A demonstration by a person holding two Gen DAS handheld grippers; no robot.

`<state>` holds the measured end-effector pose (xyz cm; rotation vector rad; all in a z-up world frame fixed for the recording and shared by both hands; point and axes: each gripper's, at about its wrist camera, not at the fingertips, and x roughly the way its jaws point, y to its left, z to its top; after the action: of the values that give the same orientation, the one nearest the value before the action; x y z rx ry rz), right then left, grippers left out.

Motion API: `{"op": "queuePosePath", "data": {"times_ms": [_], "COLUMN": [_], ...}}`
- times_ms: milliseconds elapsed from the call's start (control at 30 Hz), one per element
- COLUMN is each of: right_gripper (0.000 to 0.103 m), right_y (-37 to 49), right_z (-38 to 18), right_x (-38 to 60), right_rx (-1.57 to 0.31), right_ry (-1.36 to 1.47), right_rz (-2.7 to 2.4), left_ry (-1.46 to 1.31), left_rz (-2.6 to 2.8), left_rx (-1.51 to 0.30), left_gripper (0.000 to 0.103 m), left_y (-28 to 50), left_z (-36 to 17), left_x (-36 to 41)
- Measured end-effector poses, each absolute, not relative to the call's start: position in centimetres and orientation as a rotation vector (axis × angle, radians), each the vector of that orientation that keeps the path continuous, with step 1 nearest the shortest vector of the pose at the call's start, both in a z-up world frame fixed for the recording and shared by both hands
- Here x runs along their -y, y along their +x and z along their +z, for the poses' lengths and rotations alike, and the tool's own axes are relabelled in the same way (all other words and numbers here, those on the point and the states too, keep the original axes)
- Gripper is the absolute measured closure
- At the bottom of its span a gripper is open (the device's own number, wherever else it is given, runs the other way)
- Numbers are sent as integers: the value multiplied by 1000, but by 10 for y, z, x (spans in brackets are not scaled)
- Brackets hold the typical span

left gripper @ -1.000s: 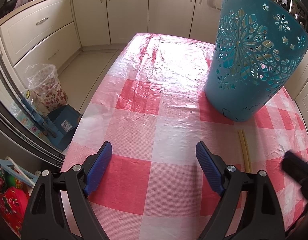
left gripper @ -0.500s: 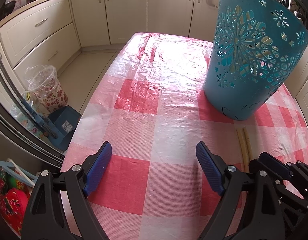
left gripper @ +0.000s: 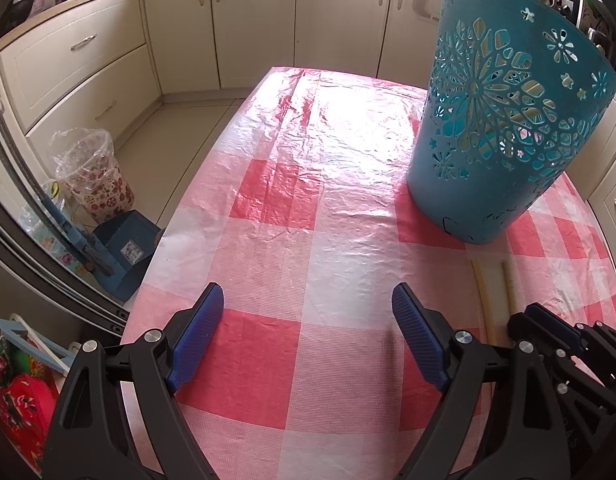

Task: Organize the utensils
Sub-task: 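Lower the open right gripper back to the loose chopsticks, then close the left gripper on a loose chopstick beside the basket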

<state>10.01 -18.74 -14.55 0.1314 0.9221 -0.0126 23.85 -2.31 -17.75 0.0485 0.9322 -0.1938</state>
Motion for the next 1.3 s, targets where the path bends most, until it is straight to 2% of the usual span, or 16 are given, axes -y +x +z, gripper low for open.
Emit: {"op": "queuePosePath", "data": {"times_ms": [367,567,667,833,1300], "right_gripper": [86,87,91,93,92], "right_y": [89,92,93,88,84], "right_z": [-145,-144,-142,-142,-144], "right_x": [218,216,218,235,254], "right_rx": [-898,-911,-940,-963,-938], "right_ry": [257,204,148,85,171], "right_rz": [-14,10,43,64,74], "left_ry": [58,62,60,69,91], "left_rz": [-196,-198,-198,-198,-185], "left_rx": [-925,-929,-930,-929,-943], "left_gripper": [21,21,21,21,21], "left_y": [238,238,239,239,241], "left_z": [-177,-178,-178,-178,-181], "left_x": [23,23,23,25,29]}}
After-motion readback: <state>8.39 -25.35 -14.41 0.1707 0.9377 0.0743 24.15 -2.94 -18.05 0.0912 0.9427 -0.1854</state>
